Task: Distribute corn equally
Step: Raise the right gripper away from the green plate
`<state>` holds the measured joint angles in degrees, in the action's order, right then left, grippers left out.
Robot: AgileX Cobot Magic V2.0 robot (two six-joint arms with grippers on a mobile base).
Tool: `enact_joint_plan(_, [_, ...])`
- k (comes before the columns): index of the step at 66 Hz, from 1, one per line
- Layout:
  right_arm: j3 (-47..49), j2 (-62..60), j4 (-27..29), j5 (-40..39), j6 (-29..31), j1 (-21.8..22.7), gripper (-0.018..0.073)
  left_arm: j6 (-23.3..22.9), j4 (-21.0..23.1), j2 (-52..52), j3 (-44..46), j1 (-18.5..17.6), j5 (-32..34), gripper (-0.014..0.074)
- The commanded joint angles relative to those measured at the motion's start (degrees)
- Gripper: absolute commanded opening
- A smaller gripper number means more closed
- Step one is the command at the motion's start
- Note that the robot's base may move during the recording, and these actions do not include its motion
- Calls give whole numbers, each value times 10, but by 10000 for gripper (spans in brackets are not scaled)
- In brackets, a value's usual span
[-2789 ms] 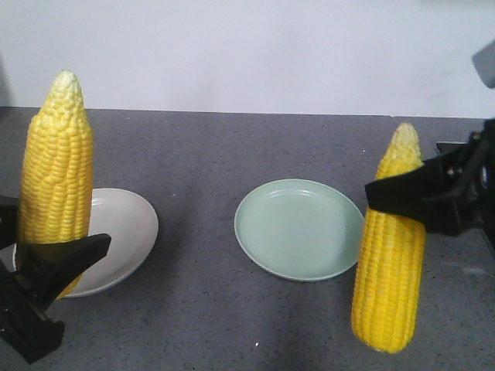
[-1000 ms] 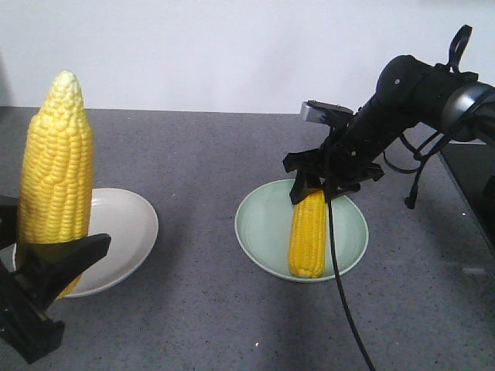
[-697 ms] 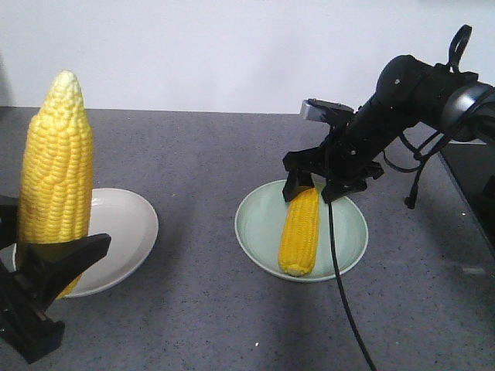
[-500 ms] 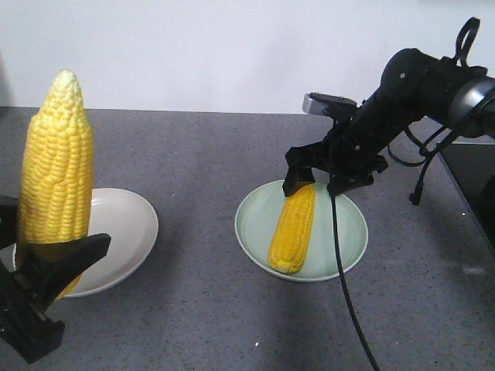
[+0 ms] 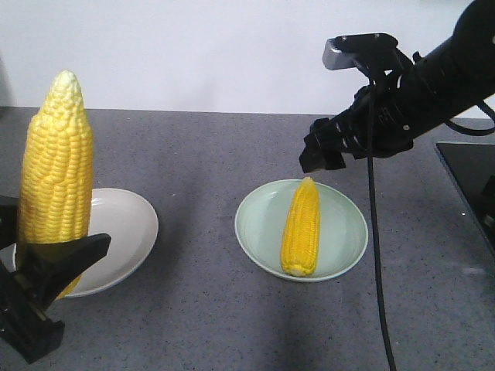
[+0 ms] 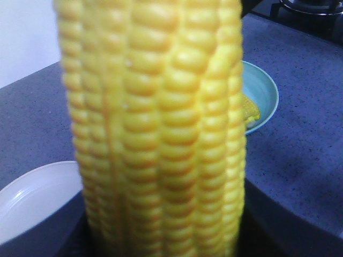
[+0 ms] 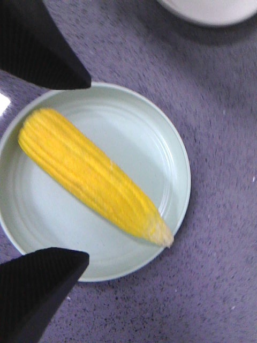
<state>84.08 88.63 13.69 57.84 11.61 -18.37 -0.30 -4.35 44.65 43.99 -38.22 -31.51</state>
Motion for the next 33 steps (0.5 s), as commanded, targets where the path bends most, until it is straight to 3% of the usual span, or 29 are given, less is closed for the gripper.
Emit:
enact_joint_plan(1, [-40, -79, -17, -60, 2, -26, 567, -4, 4, -3, 16, -1, 44, 368])
enact_joint_plan(11, [-122, -157, -29, -101, -8, -53, 567, -4, 4, -3, 16, -1, 44, 368])
enact_joint_plan(33, [-275, -312, -31, -135, -7, -53, 567, -4, 4, 4, 16, -1, 34, 368])
